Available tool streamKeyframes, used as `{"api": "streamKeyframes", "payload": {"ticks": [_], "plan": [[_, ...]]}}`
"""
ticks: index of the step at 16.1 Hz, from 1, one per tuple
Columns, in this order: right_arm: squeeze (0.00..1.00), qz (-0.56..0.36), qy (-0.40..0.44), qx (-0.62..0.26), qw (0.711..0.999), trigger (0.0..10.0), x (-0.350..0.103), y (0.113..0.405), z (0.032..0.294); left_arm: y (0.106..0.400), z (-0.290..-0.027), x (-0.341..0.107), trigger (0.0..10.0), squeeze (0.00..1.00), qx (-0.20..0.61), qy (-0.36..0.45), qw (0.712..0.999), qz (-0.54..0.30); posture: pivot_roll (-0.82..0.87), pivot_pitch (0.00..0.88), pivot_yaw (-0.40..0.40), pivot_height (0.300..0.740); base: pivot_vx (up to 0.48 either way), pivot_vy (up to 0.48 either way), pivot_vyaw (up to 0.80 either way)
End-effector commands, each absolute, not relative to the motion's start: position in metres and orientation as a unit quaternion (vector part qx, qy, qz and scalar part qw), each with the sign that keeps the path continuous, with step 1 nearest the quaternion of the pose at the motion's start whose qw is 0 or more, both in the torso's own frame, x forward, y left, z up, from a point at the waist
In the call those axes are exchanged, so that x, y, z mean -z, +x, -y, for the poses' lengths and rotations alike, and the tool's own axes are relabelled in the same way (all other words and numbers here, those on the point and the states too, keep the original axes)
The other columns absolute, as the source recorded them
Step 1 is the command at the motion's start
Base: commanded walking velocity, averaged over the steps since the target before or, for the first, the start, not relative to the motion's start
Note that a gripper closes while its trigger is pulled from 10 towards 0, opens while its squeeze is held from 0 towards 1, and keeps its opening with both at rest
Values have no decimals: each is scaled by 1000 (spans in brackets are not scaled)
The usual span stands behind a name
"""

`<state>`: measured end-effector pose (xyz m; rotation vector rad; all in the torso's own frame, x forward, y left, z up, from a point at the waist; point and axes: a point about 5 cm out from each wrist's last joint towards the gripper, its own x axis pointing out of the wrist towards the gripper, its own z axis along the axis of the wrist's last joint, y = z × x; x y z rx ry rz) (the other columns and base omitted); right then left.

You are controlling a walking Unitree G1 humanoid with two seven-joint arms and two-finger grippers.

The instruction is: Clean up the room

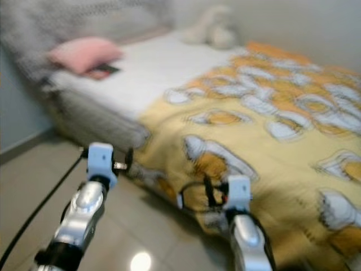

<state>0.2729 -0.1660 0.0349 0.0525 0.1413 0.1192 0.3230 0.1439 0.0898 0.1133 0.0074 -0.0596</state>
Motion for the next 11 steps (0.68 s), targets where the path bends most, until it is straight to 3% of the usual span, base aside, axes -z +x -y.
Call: {"api": "streamKeyframes", "payload": {"ticks": [1, 6, 11], "plan": [[0, -62, 22, -64, 996, 10000, -39, 276, 164, 326, -145, -92, 10000, 0, 26, 56, 998, -4, 109, 0, 7, 740, 454, 0, 656], [0, -55, 31, -54, 997, 10000, -41, 280, 164, 326, -144, -98, 10000, 0, 26, 35, 999, 13, 110, 0, 10, 740, 475, 0, 642], [0, -50, 24, -40, 998, 10000, -40, 265, 180, 288, -168, -79, 10000, 0, 50, 58, 997, -18, 110, 0, 9, 740, 480, 0, 605]]}}
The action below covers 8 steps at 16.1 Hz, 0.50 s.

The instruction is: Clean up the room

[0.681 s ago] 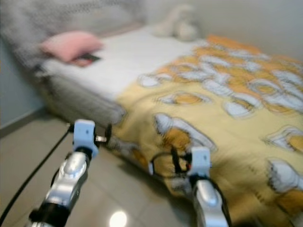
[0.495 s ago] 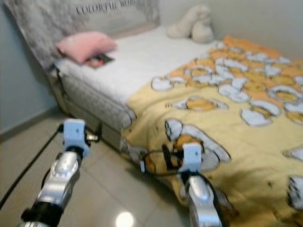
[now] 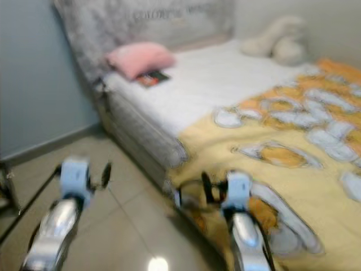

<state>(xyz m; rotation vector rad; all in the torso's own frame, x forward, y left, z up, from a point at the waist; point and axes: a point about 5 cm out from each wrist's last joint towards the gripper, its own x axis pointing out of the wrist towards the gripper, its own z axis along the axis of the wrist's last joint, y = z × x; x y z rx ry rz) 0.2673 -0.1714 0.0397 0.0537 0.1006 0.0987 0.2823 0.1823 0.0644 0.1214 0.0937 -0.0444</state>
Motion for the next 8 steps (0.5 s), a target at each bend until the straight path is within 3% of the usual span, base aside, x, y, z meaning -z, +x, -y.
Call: {"api": "streamKeyframes", "payload": {"ticks": [1, 8], "plan": [[0, -60, 25, -37, 997, 10000, -36, 264, 183, 290, -163, -80, 10000, 0, 53, 55, 997, -8, 116, 0, 6, 740, 480, 0, 594], [0, -57, 33, -55, 996, 10000, -40, 272, 170, 299, -147, -88, 10000, 0, 45, 41, 998, -8, 134, 0, -1, 740, 480, 0, 596]]}}
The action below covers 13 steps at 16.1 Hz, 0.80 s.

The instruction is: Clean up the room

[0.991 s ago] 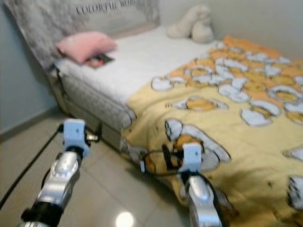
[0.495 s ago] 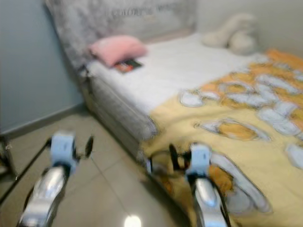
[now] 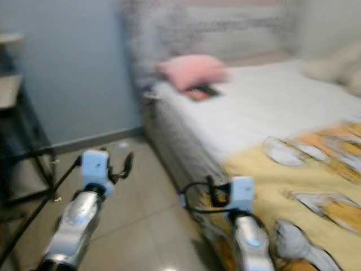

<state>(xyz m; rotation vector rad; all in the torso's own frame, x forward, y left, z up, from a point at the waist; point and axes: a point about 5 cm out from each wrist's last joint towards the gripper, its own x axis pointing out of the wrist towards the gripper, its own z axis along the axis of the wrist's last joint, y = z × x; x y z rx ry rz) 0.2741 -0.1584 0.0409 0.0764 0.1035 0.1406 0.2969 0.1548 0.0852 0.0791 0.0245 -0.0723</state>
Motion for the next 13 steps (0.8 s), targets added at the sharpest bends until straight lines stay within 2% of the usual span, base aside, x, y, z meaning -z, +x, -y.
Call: {"api": "streamKeyframes", "payload": {"ticks": [1, 9, 12, 13], "plan": [[0, -59, 32, -54, 996, 10000, -39, 272, 172, 300, -147, -89, 10000, 0, 42, 40, 998, -10, 141, 0, -5, 740, 480, 0, 594], [0, -53, 40, -76, 995, 10000, -42, 280, 163, 303, -152, -97, 10000, 0, 36, 53, 998, 2, 177, 0, -8, 740, 480, 0, 546], [0, -53, 40, -80, 995, 10000, -42, 281, 162, 304, -149, -97, 10000, 0, 40, 54, 998, -2, 174, 0, -7, 740, 351, 0, 531], [0, -52, 39, -80, 995, 10000, -42, 281, 162, 304, -148, -97, 10000, 0, 42, 56, 998, -4, 174, 0, -6, 740, 0, 0, 531]]}}
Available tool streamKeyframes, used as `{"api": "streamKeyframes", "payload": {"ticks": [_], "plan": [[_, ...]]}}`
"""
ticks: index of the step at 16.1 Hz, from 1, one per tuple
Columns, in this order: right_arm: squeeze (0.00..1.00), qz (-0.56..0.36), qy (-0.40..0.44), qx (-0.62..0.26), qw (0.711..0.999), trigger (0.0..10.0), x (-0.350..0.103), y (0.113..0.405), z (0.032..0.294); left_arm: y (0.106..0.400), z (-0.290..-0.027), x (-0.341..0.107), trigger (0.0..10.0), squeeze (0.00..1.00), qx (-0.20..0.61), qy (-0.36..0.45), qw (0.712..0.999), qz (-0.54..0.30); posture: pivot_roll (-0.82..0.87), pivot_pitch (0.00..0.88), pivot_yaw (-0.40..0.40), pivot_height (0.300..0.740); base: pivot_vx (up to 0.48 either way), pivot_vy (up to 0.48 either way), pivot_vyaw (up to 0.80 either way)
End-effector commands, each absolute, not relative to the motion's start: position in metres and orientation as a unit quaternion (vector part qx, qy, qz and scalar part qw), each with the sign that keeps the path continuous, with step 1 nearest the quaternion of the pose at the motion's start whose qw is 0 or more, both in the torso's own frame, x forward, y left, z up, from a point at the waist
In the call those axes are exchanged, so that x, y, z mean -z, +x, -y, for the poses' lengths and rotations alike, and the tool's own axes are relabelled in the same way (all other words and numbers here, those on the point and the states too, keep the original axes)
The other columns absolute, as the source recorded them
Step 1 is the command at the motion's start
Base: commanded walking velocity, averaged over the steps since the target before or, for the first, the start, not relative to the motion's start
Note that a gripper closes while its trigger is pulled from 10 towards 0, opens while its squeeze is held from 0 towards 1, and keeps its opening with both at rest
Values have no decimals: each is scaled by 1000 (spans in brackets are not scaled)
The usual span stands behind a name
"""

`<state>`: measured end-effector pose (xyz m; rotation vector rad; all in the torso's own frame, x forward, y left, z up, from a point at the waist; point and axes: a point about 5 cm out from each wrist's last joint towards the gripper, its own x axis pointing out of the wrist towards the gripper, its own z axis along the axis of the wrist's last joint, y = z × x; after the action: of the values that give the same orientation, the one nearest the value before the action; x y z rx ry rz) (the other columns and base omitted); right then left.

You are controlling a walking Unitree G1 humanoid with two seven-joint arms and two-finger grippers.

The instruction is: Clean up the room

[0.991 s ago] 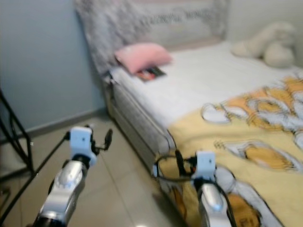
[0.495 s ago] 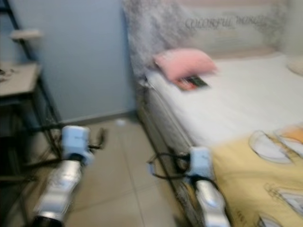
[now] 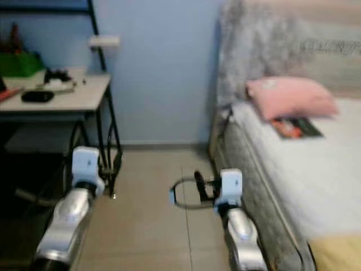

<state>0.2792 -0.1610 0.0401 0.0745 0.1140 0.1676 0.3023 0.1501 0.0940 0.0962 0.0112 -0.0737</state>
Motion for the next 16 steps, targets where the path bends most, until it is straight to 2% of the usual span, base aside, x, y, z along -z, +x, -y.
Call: {"api": "streamKeyframes", "payload": {"ticks": [1, 6, 8, 9, 10, 14, 16], "plan": [[0, -53, 39, -81, 995, 10000, -42, 281, 163, 304, -148, -97, 10000, 0, 43, 65, 997, -2, 174, 0, -5, 740, 0, 0, 525], [0, -45, 29, -96, 994, 10000, -43, 275, 163, 299, -156, -97, 10000, 0, 43, 91, 995, -2, 183, 0, -15, 740, 0, 0, 520], [0, -47, 24, -97, 994, 10000, -43, 259, 179, 283, -166, -89, 10000, 0, 53, 70, 996, -20, 187, 0, -19, 740, 0, 0, 519], [0, -74, 29, -85, 993, 10000, -33, 248, 192, 272, -157, -83, 10000, 0, 105, 92, 990, -13, 194, 0, -23, 740, 0, 0, 0], [0, -85, 32, -74, 993, 10000, -30, 249, 196, 276, -152, -88, 10000, 0, 112, 73, 991, -3, 194, 0, -26, 740, 0, 0, 0], [0, -64, 42, -82, 994, 10000, -42, 266, 182, 294, -155, -106, 10000, 0, 82, 43, 995, 19, 193, 0, -26, 740, 434, 0, 0], [0, -54, 45, -84, 994, 10000, -42, 267, 175, 293, -156, -104, 10000, 0, 82, 48, 995, 19, 195, 0, -28, 740, 480, 0, 672]]}}
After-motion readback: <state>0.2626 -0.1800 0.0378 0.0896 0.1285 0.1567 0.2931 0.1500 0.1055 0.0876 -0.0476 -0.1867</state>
